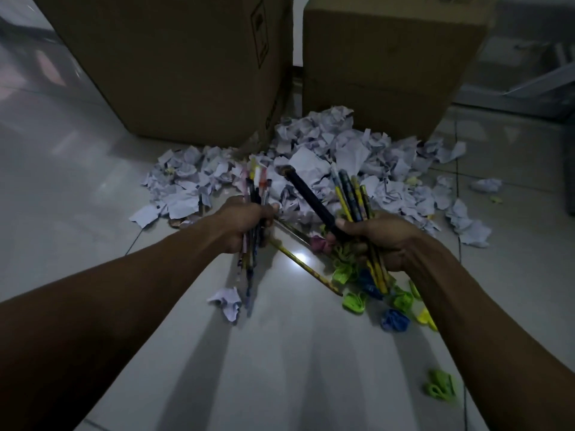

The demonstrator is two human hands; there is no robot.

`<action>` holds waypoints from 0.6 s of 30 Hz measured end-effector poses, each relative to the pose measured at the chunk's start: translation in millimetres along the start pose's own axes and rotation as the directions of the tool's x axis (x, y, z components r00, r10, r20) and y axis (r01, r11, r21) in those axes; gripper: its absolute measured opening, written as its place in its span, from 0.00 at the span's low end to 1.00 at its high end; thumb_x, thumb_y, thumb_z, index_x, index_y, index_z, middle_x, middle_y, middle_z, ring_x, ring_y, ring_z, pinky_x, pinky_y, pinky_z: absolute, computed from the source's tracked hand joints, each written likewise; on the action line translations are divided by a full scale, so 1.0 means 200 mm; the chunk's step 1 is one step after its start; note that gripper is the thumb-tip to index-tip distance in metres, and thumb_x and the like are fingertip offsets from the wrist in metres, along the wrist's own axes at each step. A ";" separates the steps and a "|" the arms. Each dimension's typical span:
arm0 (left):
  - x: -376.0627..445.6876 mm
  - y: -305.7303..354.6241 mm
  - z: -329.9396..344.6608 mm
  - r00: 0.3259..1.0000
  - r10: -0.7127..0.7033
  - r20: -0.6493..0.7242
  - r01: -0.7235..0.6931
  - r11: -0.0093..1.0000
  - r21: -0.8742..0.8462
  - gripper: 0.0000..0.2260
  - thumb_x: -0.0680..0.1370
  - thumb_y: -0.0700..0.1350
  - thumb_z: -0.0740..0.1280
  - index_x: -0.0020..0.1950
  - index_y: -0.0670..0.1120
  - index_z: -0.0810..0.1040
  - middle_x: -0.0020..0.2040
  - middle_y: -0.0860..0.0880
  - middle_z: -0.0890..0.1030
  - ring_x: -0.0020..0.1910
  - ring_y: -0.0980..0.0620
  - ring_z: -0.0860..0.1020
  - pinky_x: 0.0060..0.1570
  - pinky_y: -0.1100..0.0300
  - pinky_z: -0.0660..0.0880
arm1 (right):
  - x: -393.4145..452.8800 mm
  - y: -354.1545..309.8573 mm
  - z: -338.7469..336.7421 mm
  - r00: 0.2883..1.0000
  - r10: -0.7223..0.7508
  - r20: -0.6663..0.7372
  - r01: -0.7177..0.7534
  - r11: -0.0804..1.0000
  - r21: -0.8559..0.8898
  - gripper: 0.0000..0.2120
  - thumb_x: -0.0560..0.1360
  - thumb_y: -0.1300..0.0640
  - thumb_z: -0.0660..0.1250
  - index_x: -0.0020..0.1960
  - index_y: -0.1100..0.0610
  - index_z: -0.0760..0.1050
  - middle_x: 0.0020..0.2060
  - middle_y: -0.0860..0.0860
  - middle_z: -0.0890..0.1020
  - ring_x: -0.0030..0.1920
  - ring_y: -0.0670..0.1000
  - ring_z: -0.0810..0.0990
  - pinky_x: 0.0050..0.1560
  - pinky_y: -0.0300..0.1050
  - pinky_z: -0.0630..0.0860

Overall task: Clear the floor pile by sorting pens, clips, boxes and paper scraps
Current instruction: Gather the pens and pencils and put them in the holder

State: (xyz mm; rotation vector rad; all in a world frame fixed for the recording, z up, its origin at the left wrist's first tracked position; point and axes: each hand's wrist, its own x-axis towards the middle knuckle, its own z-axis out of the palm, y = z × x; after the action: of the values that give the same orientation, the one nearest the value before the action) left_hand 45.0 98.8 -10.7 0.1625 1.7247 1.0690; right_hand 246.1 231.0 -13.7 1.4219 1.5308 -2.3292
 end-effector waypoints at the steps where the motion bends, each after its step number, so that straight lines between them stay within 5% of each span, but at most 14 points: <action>1: 0.00 -0.01 0.02 0.998 0.056 -0.016 -0.054 0.993 0.102 0.06 0.76 0.40 0.71 0.42 0.41 0.75 0.31 0.44 0.73 0.26 0.50 0.72 0.29 0.57 0.71 | 0.00 0.00 -0.01 1.000 -0.004 0.026 0.001 0.996 0.093 0.04 0.77 0.59 0.67 0.46 0.60 0.77 0.37 0.55 0.82 0.20 0.45 0.65 0.23 0.36 0.65; 3: -0.02 -0.04 0.06 0.977 0.212 0.017 -0.199 0.878 0.435 0.08 0.73 0.40 0.73 0.43 0.42 0.75 0.33 0.44 0.75 0.26 0.52 0.73 0.26 0.61 0.70 | 0.01 0.00 -0.05 0.998 -0.001 0.069 -0.016 0.967 0.255 0.05 0.79 0.59 0.64 0.49 0.60 0.76 0.36 0.53 0.83 0.19 0.44 0.65 0.22 0.35 0.65; 5: -0.05 -0.07 0.11 0.924 0.330 0.192 -0.337 0.468 0.817 0.07 0.73 0.45 0.73 0.43 0.46 0.75 0.40 0.45 0.77 0.33 0.53 0.74 0.29 0.65 0.68 | 0.01 0.00 -0.10 0.992 -0.018 0.127 -0.035 0.916 0.400 0.10 0.76 0.59 0.64 0.56 0.61 0.76 0.37 0.50 0.80 0.20 0.43 0.65 0.22 0.35 0.65; 7: -0.07 -0.10 0.16 0.874 0.308 0.375 -0.399 0.016 0.917 0.07 0.75 0.51 0.69 0.49 0.49 0.78 0.48 0.45 0.79 0.43 0.49 0.77 0.36 0.61 0.68 | 0.01 0.01 -0.15 0.980 -0.071 0.183 -0.029 0.870 0.492 0.19 0.68 0.58 0.71 0.58 0.59 0.76 0.38 0.49 0.78 0.20 0.43 0.65 0.22 0.35 0.66; 9: -0.07 -0.15 0.19 0.828 0.266 0.493 -0.444 -0.225 0.867 0.09 0.77 0.51 0.65 0.55 0.50 0.78 0.56 0.46 0.77 0.53 0.45 0.77 0.43 0.57 0.69 | 0.01 0.01 -0.20 0.957 -0.146 0.250 -0.018 0.832 0.554 0.28 0.57 0.59 0.80 0.55 0.59 0.78 0.38 0.50 0.79 0.20 0.43 0.66 0.23 0.35 0.67; 12: -0.05 -0.21 0.22 0.772 0.258 0.580 -0.487 -0.347 0.802 0.12 0.78 0.46 0.63 0.61 0.50 0.75 0.63 0.47 0.71 0.55 0.42 0.77 0.44 0.54 0.69 | 0.01 0.03 -0.23 0.934 -0.203 0.293 -0.004 0.817 0.577 0.29 0.53 0.59 0.84 0.51 0.58 0.77 0.38 0.52 0.80 0.20 0.44 0.66 0.22 0.37 0.67; 18: -0.02 -0.24 0.21 0.764 0.228 0.603 -0.482 -0.420 0.769 0.13 0.77 0.45 0.65 0.61 0.48 0.75 0.64 0.48 0.69 0.49 0.42 0.78 0.45 0.50 0.75 | -0.02 0.04 -0.20 0.965 -0.165 0.205 0.030 0.842 0.539 0.13 0.67 0.59 0.68 0.51 0.57 0.74 0.34 0.51 0.78 0.18 0.43 0.62 0.21 0.35 0.63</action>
State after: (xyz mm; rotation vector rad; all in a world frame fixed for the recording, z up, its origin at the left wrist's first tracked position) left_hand 99.3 92.8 -43.2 2.0825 1.9214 -0.4351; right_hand 277.9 254.4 -21.3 1.0666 0.9464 -3.0177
